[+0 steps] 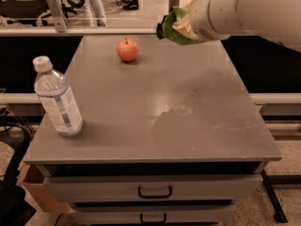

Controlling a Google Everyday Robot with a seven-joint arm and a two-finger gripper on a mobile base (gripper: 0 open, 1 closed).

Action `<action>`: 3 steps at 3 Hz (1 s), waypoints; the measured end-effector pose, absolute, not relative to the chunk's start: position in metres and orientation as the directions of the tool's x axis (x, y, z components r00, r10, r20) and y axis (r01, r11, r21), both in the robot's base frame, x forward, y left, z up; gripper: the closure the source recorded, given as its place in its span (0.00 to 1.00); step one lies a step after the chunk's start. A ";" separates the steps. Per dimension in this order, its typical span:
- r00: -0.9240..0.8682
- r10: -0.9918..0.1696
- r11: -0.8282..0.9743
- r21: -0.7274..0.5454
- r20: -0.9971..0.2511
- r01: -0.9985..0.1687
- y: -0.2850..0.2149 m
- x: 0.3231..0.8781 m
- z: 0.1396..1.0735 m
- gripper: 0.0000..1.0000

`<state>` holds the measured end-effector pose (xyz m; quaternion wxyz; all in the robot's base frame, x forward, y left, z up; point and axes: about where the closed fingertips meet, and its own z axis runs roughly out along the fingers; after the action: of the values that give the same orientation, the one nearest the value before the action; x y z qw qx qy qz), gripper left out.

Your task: Move green rice chip bag near blue plastic bottle

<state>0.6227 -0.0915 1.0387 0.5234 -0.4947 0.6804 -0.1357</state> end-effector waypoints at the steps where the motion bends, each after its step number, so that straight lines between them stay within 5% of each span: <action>1: 0.062 -0.805 0.473 -0.700 -0.590 -0.536 -0.078 0.550 1.034 1.00; 3: 0.175 -0.800 0.372 -0.704 -0.574 -0.605 -0.029 0.499 1.000 1.00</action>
Offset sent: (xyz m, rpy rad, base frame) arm -0.1643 0.0491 -0.0573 0.0707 0.0434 0.1998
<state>0.4989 -0.0287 0.9998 0.5313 -0.5526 0.6356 -0.0916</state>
